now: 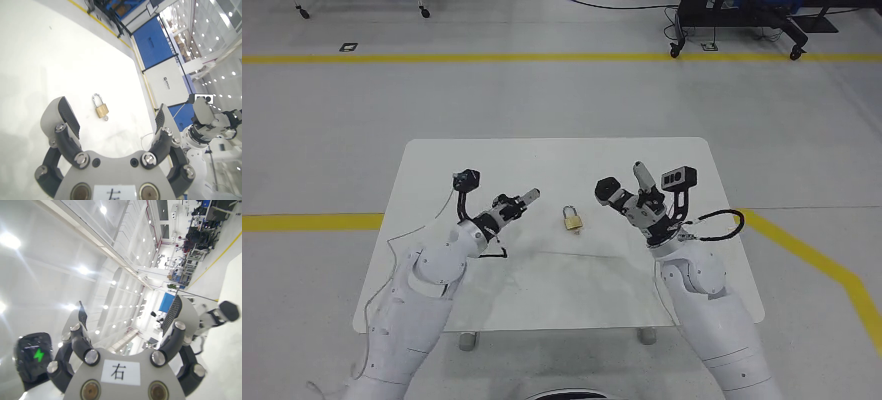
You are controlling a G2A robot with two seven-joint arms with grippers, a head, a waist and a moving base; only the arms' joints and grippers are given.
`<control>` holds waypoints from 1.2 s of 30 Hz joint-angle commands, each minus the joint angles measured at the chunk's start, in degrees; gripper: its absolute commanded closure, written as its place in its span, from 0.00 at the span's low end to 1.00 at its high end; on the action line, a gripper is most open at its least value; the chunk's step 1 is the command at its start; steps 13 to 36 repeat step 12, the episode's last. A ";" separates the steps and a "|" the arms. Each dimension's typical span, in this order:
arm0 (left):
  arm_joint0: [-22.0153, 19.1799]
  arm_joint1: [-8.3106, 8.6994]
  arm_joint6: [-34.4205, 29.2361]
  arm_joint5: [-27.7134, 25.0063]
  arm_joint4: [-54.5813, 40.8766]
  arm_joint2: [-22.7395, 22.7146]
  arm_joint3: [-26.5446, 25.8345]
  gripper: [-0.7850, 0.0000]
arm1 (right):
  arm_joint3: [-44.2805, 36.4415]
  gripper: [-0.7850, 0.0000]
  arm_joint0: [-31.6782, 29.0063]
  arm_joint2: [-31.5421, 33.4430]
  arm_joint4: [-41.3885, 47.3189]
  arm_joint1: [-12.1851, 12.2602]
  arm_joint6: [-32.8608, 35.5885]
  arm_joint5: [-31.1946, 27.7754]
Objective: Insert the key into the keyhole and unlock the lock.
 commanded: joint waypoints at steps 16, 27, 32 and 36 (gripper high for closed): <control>8.21 1.14 2.75 3.32 8.40 -6.33 -11.91 0.00 | 0.19 0.00 -0.18 2.30 -2.09 0.03 -3.94 -6.24; 8.21 1.14 2.75 3.32 8.40 -6.33 -11.91 0.00 | 0.19 0.00 -0.18 2.30 -2.09 0.03 -3.94 -6.24; 8.21 1.14 2.75 3.32 8.40 -6.33 -11.91 0.00 | 0.19 0.00 -0.18 2.30 -2.09 0.03 -3.94 -6.24; 8.21 1.14 2.75 3.32 8.40 -6.33 -11.91 0.00 | 0.19 0.00 -0.18 2.30 -2.09 0.03 -3.94 -6.24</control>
